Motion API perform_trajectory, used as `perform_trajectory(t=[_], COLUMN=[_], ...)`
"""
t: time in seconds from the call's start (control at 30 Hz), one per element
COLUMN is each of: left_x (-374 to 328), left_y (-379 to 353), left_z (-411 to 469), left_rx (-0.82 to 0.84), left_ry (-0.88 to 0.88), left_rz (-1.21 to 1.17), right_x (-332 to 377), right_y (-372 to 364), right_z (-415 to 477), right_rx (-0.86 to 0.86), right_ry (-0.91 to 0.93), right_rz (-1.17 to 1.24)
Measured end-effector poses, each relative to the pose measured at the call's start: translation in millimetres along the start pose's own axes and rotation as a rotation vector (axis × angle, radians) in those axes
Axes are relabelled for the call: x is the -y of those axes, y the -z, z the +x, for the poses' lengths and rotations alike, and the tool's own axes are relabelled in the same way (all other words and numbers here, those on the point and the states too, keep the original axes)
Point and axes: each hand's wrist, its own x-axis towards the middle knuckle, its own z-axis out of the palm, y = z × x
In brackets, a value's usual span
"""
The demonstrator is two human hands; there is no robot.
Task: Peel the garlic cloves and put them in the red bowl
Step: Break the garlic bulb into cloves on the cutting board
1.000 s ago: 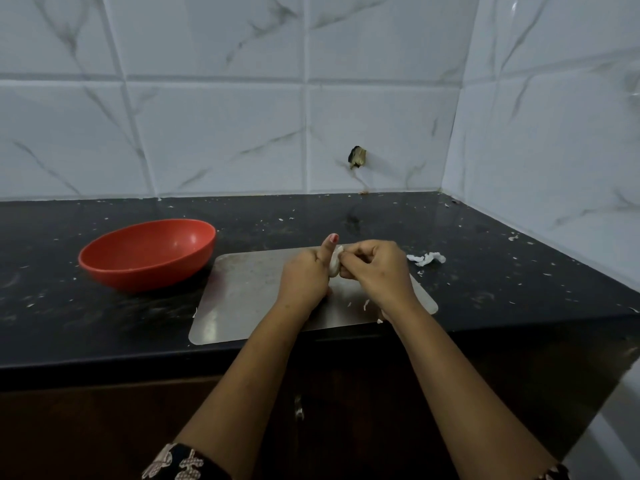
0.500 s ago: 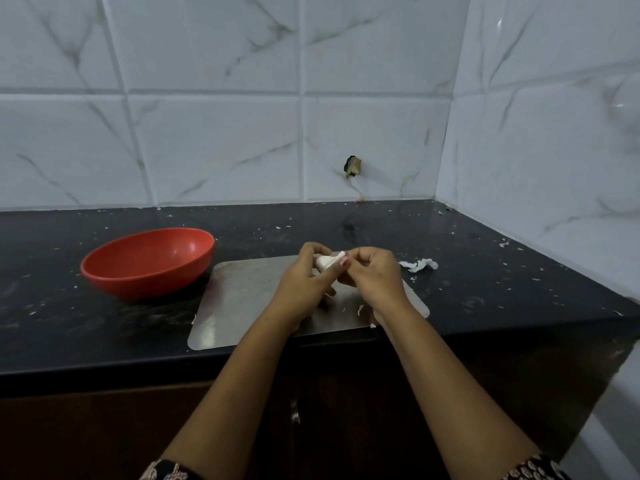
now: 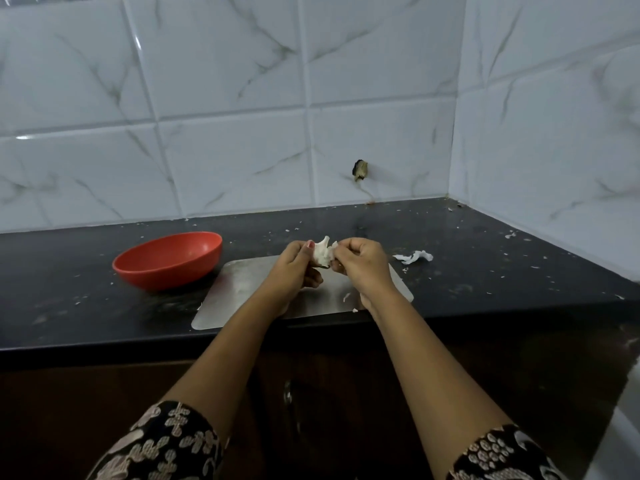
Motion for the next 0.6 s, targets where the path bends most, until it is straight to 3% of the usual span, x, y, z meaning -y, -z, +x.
perform_trajectory(t=[0.27, 0.6], left_x=[-2.3, -2.3], left_y=[-2.2, -7.0], left_z=[3.2, 1.3], left_rx=[-0.042, -0.066], left_ry=[0.01, 0.003], left_rz=[-0.003, 0.007], right_x=[-4.8, -8.3], right_y=[-4.9, -10.6], right_z=[4.9, 6.9], right_rx=[0.158, -0.015], right_ry=[0.063, 0.197], right_rz=[-0.074, -0.247])
